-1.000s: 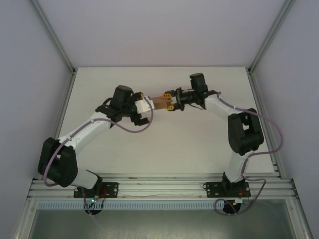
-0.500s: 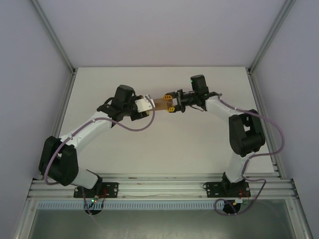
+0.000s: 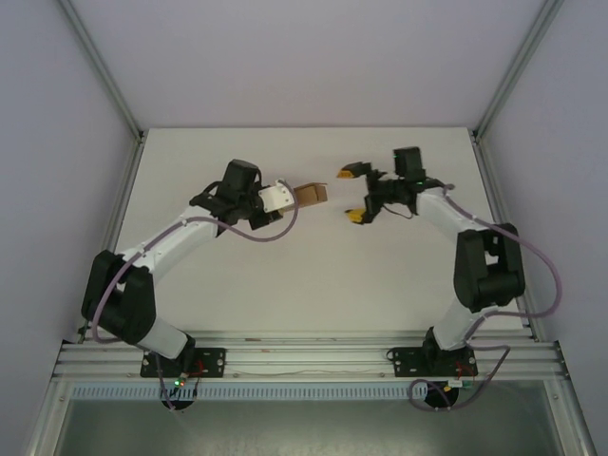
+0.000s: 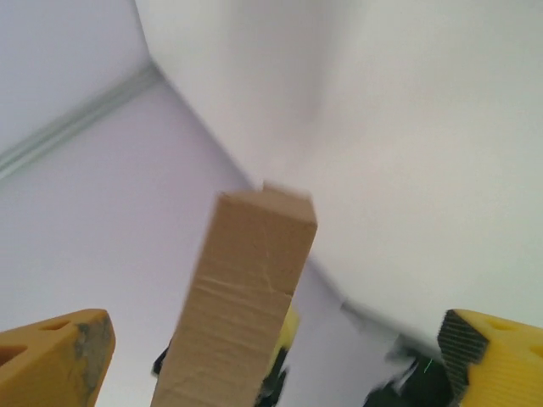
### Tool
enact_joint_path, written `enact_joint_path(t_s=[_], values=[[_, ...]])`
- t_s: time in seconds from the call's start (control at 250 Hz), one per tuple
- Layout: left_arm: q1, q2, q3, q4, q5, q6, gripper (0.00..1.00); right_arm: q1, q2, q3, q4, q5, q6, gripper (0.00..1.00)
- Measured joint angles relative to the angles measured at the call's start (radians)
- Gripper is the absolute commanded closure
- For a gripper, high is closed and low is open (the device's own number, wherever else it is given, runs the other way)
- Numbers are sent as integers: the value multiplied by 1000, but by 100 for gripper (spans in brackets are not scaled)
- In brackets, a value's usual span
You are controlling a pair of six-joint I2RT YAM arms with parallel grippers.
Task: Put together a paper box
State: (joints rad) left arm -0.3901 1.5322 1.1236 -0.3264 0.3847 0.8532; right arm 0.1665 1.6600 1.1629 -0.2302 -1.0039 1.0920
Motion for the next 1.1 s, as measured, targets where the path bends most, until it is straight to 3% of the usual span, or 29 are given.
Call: enact_joint_path(t_s=[0.084, 0.188, 0.284, 0.36, 0.456, 0.779, 0.907, 1.099], values=[[0, 60, 56, -77, 7, -11, 63, -47, -66, 16, -100, 184, -253, 0], [0, 135, 136, -179, 35, -17, 63, -31, -175, 25, -156, 433, -595, 0], [0, 209, 219, -272, 66, -18, 63, -14, -288, -47, -91, 519, -820, 0], [0, 275, 291, -345, 84, -18, 63, -12, -338, -132, -4, 517, -932, 0], [0, 349, 368, -420, 97, -18, 63, -10, -294, -158, 29, 463, -1053, 10], [-6, 483, 541, -554, 103, -38, 59, 96, 24, 85, -70, 305, -1312, 26], [-23, 528, 604, -592, 80, -43, 59, 122, 87, 146, -121, 274, -1398, 38], [-34, 537, 621, -610, 79, -43, 59, 127, 116, 188, -179, 254, -1484, 48]])
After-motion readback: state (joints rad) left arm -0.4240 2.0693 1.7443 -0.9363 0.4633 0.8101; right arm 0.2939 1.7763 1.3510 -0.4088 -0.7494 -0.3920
